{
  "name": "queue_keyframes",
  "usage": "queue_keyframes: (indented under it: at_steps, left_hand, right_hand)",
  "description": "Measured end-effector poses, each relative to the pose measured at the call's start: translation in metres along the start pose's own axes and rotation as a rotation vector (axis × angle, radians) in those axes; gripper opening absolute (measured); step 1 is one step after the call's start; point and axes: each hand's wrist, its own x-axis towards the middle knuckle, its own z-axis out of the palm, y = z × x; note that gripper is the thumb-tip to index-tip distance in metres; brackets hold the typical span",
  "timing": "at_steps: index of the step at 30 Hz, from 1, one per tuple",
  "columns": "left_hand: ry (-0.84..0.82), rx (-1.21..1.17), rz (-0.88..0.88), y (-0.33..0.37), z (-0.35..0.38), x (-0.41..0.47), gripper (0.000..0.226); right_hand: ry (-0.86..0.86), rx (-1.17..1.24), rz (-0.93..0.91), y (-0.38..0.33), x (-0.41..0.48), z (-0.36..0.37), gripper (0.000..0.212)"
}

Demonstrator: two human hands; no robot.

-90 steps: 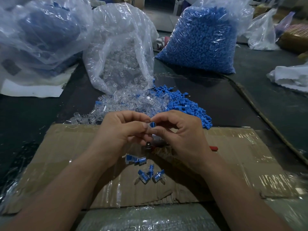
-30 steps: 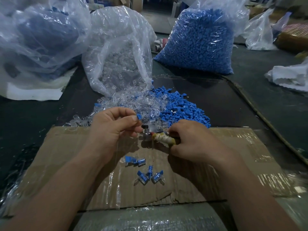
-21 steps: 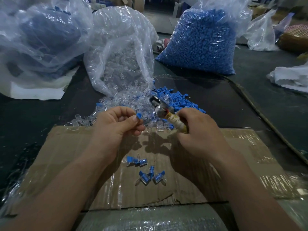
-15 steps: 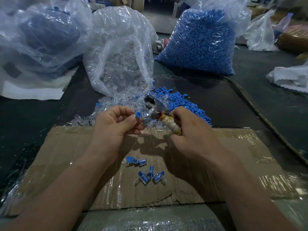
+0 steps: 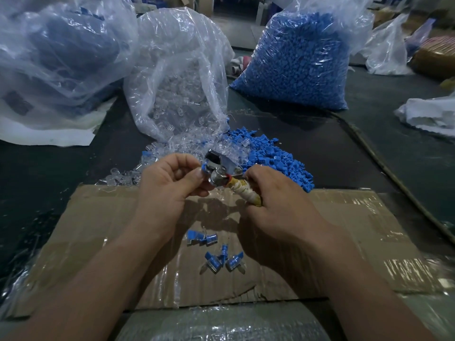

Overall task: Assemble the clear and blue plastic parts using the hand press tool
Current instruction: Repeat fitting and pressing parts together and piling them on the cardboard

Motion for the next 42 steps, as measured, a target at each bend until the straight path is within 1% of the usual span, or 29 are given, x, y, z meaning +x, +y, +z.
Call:
queue_keyframes:
  at_steps: [7,18,23,30,32,34,36,38,40,42]
  left_hand:
    - [0.035,0.022,0.002,-0.003,0.001,-0.001,0.011]
    - [0.061,0.078,0.041,-0.005,0.002,-0.002,0.016]
    - [0.062,0.124,0.054,-0.004,0.002,-0.003,0.017]
    - [0.067,0.164,0.062,-0.002,0.002,-0.004,0.017]
    - [0.065,0.172,0.062,-0.003,0.002,-0.003,0.016]
    - [0.077,0.166,0.059,-0.005,-0.001,-0.001,0.014]
    - [0.109,0.124,0.062,-0.006,-0.004,0.002,0.014]
    - [0.146,0.070,0.053,-0.005,-0.008,0.006,0.013]
    - [0.112,0.031,0.000,-0.002,-0.012,0.008,0.010]
    - [-0.030,0.017,-0.082,0.002,-0.015,0.007,0.009]
  right_hand:
    - [0.008,0.007,0.005,0.000,0.002,0.001,0.024]
    - [0.014,0.041,0.011,0.000,0.006,0.003,0.019]
    - [-0.002,0.023,0.009,-0.001,0.008,0.004,0.022]
    - [0.033,0.011,0.006,0.000,0.006,0.006,0.018]
    - [0.056,0.001,0.004,0.001,0.005,0.007,0.021]
    - [0.075,0.004,0.007,0.002,0.005,0.007,0.030]
    - [0.083,0.001,0.010,0.004,0.005,0.005,0.036]
    - [0.095,-0.011,0.018,0.008,0.005,0.003,0.037]
    - [0.097,-0.023,0.036,0.011,0.005,0.000,0.035]
    - [0.083,-0.038,0.049,0.013,0.005,-0.002,0.033]
